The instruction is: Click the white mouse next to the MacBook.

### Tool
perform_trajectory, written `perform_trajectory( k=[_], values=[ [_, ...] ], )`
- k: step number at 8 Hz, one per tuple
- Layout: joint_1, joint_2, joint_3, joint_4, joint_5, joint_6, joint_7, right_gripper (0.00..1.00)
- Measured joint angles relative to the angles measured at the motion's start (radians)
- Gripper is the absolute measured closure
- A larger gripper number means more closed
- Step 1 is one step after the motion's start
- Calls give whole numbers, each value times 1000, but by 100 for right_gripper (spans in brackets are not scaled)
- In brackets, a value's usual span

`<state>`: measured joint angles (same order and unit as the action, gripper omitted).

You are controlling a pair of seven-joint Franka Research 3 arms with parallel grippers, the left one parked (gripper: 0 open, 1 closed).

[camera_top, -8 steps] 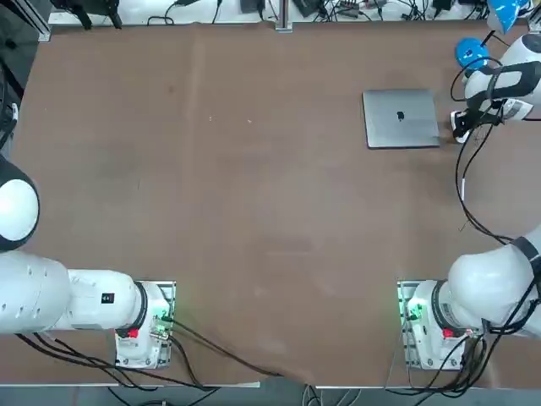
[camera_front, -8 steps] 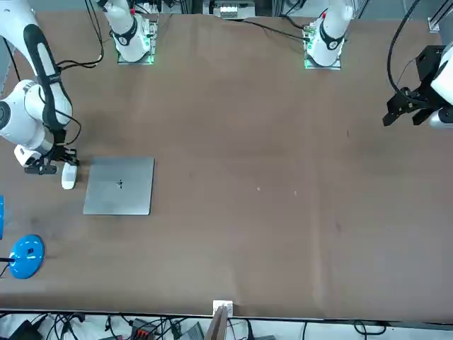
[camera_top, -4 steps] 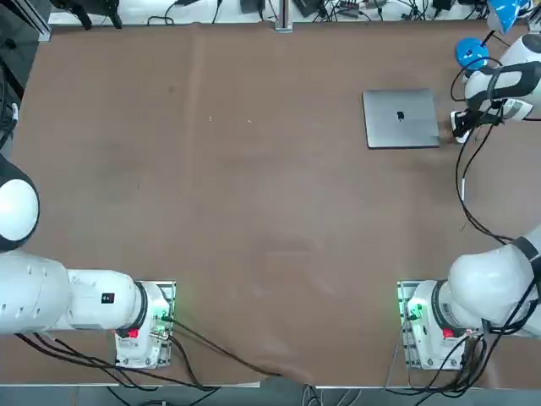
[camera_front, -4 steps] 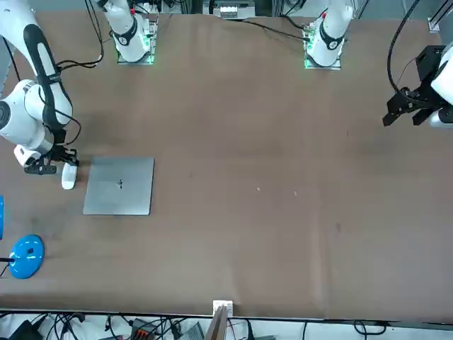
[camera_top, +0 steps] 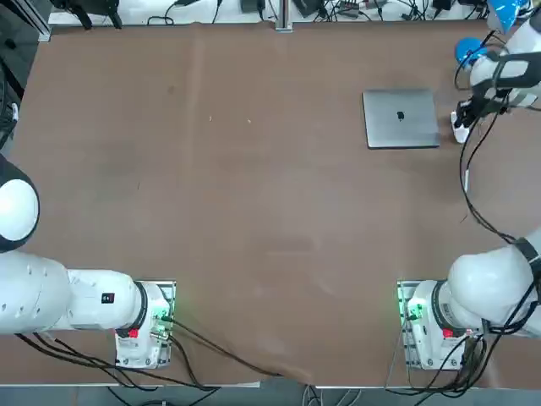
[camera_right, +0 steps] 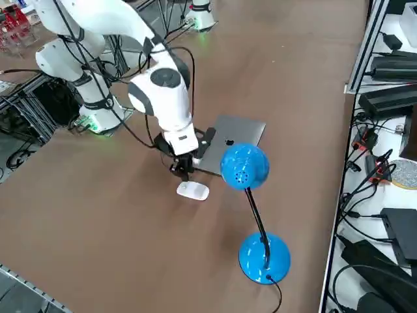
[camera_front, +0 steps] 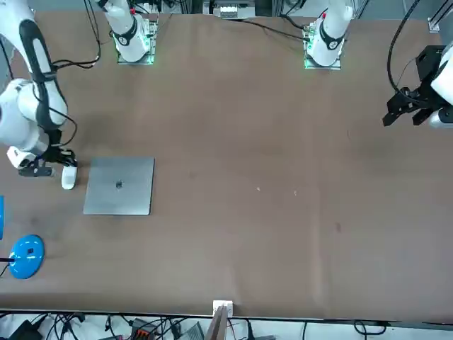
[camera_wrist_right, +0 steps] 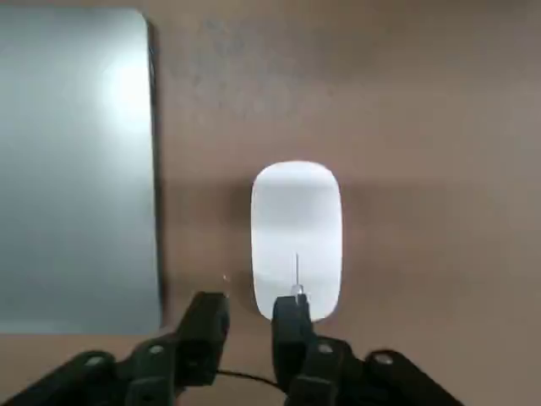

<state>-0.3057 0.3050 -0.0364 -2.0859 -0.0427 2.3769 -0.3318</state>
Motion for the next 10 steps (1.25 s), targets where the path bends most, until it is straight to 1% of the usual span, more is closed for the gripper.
perform_trajectory(
  k=[1, 2, 3, 4, 5, 7, 10],
  values=[
    [2, -46, 2, 45, 0, -79, 0, 38],
    [9, -90, 4, 90, 1, -160, 1, 23],
    [21, -126, 7, 143, 1, -246, 8, 6],
    [40, -153, 9, 204, 2, -335, 21, 0],
    [67, -174, 10, 268, 2, -420, 39, 0],
    [126, -214, 13, 371, 5, -547, 88, 0],
    [209, -266, 15, 477, 45, -702, 210, 0]
  ],
)
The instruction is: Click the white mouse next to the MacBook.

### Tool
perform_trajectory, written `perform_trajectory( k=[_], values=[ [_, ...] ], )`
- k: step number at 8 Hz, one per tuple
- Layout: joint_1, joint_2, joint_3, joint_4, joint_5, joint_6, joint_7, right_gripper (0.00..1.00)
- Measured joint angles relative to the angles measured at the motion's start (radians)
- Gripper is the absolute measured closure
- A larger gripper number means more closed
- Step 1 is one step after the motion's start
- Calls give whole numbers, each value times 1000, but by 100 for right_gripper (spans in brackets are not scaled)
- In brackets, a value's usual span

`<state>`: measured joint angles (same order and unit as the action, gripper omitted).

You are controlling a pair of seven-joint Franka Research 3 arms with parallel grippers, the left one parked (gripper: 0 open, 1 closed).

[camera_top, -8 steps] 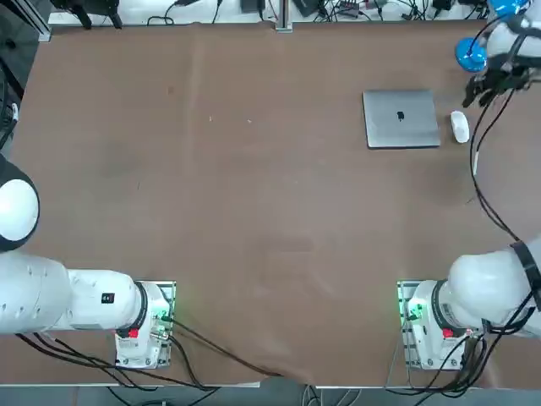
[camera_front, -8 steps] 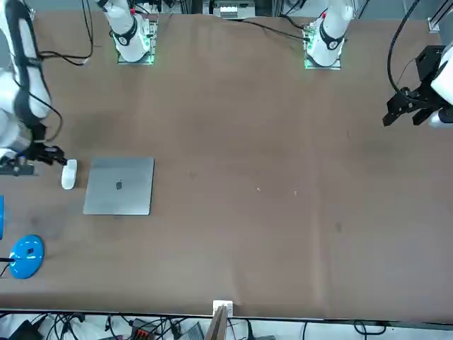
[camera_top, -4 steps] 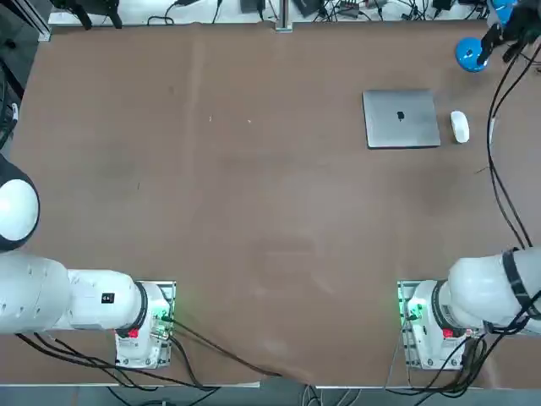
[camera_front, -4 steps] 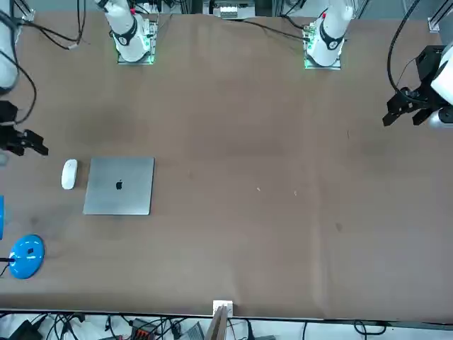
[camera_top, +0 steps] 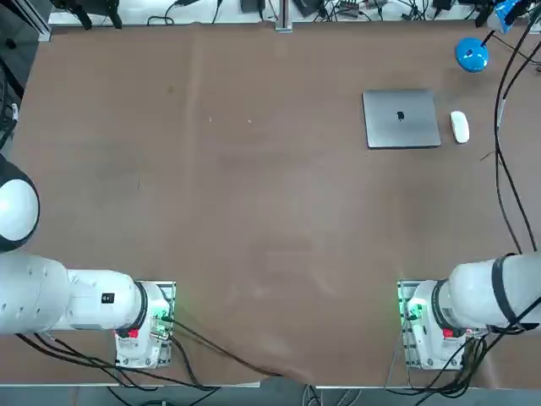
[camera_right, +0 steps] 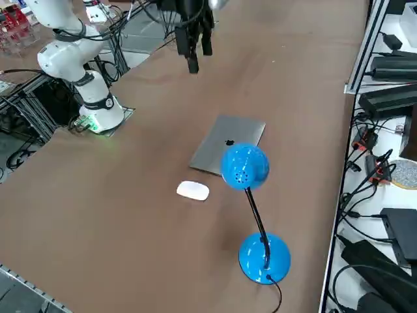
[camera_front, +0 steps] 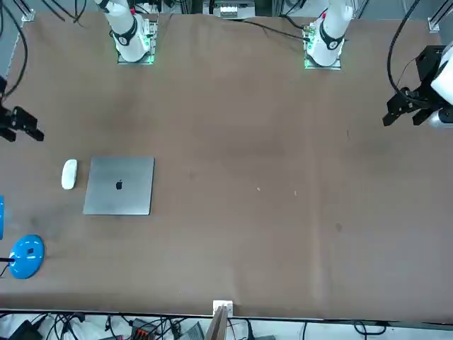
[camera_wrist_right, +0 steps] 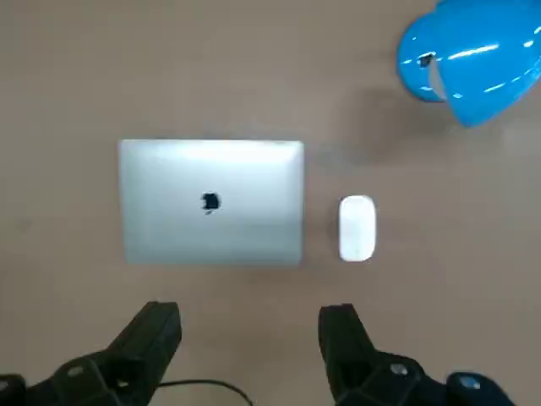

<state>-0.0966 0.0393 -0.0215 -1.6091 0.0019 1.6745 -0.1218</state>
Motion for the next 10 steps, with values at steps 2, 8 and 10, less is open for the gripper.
perform_trajectory(
  k=[2, 8, 10],
  values=[
    [51, -22, 0, 24, 2, -56, 57, 0],
    [82, -55, 17, 17, 2, -107, 85, 1],
    [90, -67, 18, 13, 1, -109, 85, 0]
  ],
)
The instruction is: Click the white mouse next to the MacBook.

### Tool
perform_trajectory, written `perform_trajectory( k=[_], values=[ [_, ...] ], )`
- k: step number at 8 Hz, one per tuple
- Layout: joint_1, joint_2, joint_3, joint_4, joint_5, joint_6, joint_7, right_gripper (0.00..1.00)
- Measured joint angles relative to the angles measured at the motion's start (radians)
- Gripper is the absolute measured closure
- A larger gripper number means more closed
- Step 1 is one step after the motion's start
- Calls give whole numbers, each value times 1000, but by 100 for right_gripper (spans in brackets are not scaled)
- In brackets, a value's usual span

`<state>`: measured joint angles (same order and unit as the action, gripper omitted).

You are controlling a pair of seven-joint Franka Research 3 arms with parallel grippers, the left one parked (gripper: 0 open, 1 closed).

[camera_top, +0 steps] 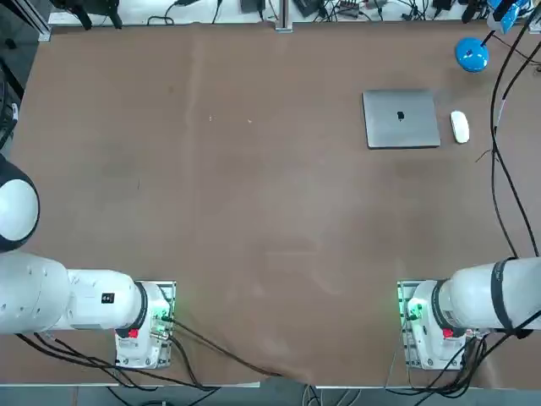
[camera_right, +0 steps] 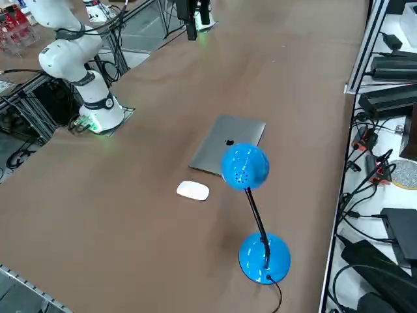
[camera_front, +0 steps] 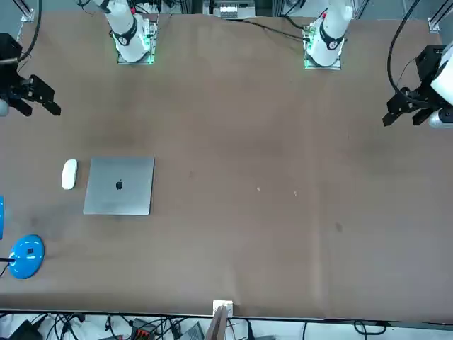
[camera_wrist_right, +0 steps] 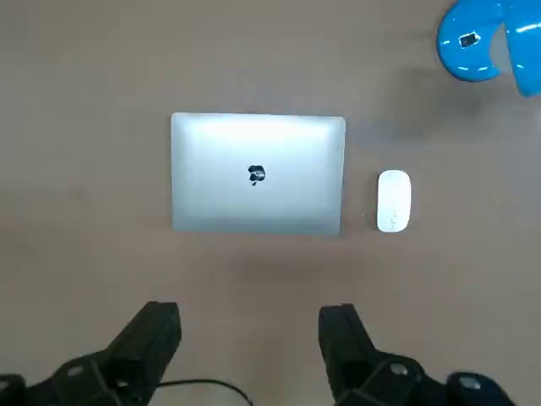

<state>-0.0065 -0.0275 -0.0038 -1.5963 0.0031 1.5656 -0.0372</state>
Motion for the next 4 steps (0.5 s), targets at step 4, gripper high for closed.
perform_trajectory(
  k=[4],
  values=[
    [-1, -1, -5, -2, -33, -6, 0, 0]
  ],
)
